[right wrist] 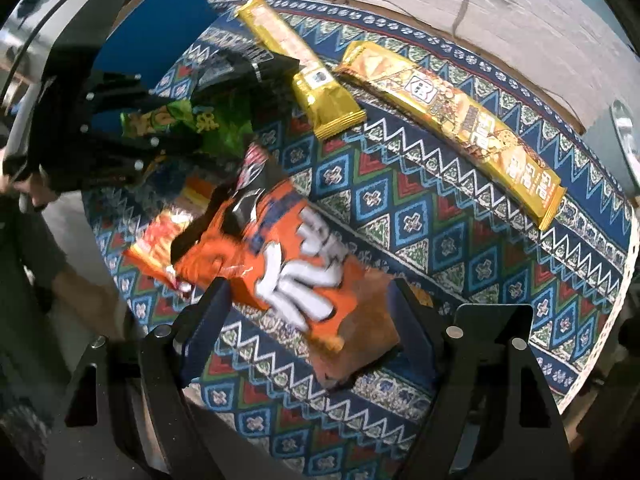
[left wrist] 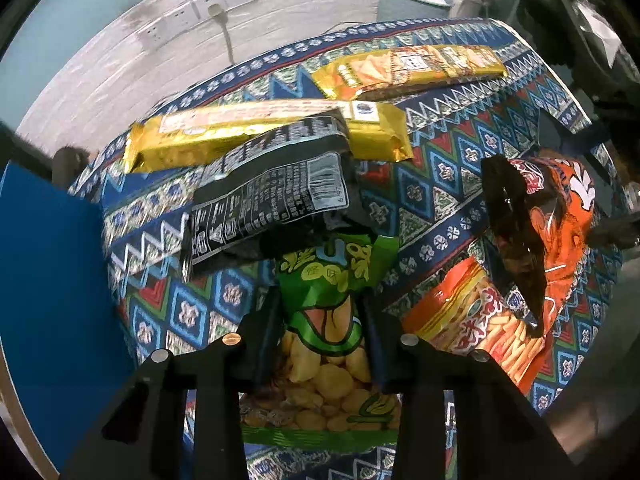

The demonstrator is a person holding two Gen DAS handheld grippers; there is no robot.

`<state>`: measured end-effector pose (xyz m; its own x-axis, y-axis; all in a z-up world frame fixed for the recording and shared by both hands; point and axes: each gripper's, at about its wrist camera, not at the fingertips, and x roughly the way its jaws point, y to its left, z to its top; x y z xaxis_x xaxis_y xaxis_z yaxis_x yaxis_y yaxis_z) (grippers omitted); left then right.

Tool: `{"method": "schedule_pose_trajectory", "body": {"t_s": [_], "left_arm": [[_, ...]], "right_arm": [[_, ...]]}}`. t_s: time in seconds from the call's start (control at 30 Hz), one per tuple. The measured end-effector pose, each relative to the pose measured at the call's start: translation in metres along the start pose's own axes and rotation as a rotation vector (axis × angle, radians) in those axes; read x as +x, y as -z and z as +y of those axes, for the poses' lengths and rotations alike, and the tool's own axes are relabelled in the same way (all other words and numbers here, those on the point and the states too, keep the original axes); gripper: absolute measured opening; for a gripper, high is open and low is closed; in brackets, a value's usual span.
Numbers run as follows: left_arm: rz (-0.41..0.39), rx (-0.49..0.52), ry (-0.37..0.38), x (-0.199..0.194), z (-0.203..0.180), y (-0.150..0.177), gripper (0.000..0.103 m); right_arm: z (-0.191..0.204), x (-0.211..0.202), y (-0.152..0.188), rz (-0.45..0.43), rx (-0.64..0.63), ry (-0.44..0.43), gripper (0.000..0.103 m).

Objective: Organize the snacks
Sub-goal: 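Grasp the green peanut bag with left gripper while right grasps orange Thai-print bag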

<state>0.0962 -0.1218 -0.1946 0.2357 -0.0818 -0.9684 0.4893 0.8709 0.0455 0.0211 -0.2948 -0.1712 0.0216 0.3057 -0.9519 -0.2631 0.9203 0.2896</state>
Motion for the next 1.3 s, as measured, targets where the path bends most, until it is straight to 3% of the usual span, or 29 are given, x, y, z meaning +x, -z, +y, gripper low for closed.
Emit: {"method": "schedule_pose_trajectory", "body": {"t_s": [0.27, 0.53, 0.63, 0.7, 0.9, 1.03, 1.1, 1.2, 1.3], "left_arm": [[0.035, -0.084, -0.010, -0.008, 0.011, 0.020, 0.037], [0.033, -0.133, -0.021, -0.016, 0.011, 0.045, 0.039], [0.032, -0.136, -0.022, -0.008, 0.014, 0.048, 0.046], [0.047, -0.137, -0.022, -0.004, 0.011, 0.052, 0.063], [0.069, -0.131, -0.040, 0.013, 0.004, 0.062, 0.069], [0.056, -0.100, -0.045, 0.018, -0.008, 0.059, 0.069], [0.048, -0.096, -0.051, 0.021, -0.014, 0.056, 0.058], [0.043, -0.089, -0.049, 0.019, -0.018, 0.059, 0.052], [0.040, -0.106, -0.040, 0.018, -0.018, 0.060, 0.047]], "right_arm": [[0.015, 0.028, 0.003, 0.088, -0.085, 0.087, 0.079], [0.019, 0.041, -0.006, 0.085, -0.034, 0.105, 0.079], [0.029, 0.046, -0.015, 0.069, -0.024, 0.101, 0.079], [0.031, 0.048, -0.017, 0.067, -0.015, 0.103, 0.079], [0.033, 0.053, -0.022, 0.035, 0.041, 0.101, 0.079], [0.022, 0.056, -0.021, 0.004, 0.101, 0.099, 0.079], [0.020, 0.062, -0.026, -0.009, 0.133, 0.090, 0.079], [0.019, 0.071, -0.035, -0.023, 0.161, 0.062, 0.063], [0.021, 0.072, -0.040, -0.035, 0.168, 0.071, 0.060]]}}
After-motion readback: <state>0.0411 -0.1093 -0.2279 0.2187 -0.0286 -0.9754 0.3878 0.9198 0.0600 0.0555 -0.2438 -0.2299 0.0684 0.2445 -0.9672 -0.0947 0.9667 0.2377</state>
